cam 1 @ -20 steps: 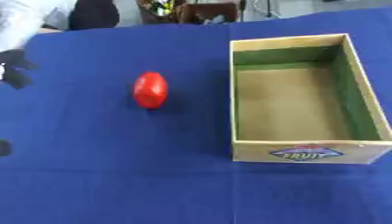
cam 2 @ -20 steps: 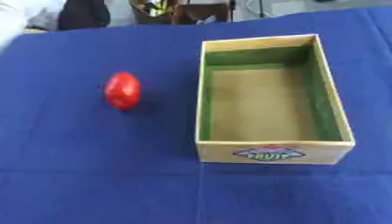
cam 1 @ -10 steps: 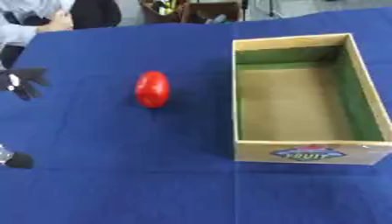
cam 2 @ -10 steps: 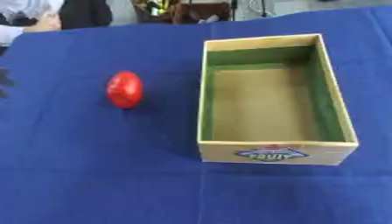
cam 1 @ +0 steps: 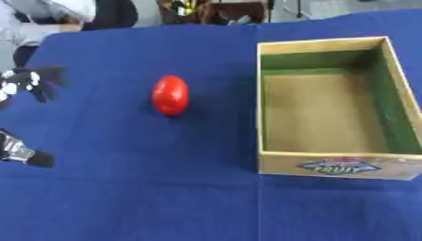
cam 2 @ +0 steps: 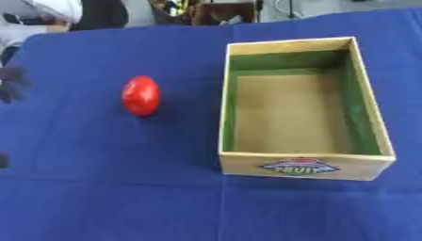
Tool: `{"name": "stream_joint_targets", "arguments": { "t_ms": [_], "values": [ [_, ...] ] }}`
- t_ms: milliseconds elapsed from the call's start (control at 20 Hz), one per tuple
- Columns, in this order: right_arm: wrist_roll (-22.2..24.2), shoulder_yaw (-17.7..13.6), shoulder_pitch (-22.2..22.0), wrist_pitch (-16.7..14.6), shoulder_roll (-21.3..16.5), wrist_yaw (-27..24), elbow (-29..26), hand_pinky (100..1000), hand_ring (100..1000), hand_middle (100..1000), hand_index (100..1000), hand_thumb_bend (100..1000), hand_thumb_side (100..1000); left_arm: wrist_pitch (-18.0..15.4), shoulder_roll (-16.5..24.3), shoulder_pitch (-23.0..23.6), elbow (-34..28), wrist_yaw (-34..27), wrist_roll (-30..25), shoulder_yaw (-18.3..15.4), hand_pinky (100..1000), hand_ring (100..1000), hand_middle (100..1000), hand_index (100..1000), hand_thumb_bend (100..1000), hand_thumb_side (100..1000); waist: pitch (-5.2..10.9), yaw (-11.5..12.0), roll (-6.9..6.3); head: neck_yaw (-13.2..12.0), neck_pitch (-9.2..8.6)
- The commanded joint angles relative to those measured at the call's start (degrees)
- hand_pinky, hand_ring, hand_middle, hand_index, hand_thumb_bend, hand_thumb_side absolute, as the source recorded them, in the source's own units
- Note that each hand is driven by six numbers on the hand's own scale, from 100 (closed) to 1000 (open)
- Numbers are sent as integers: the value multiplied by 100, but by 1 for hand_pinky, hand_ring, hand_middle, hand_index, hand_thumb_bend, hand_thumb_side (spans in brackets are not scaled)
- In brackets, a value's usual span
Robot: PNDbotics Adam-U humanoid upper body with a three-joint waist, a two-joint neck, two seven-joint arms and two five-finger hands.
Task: Pick up objects on the table and place them in the box.
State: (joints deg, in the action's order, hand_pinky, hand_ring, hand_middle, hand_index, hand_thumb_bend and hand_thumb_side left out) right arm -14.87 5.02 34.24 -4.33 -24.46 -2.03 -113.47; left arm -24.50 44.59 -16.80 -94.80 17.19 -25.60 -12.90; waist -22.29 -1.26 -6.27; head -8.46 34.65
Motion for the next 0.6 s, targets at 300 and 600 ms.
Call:
{"name": "stream_joint_targets", "arguments": {
  "t_ms": [300,600],
  "values": [
    [64,36,50,-3,-118,1,-112,977,965,546,715,100,558,-50,354,-642,449,-35,69,211,598,658,768,992,1000,711,122,-65,-50,-48,15],
    [96,68,87,-4,-116,-11,-112,977,966,545,715,100,559,-48,228,-1236,836,-114,53,409,583,636,754,972,1000,718,110,-163,-88,-97,3]
  ]
}}
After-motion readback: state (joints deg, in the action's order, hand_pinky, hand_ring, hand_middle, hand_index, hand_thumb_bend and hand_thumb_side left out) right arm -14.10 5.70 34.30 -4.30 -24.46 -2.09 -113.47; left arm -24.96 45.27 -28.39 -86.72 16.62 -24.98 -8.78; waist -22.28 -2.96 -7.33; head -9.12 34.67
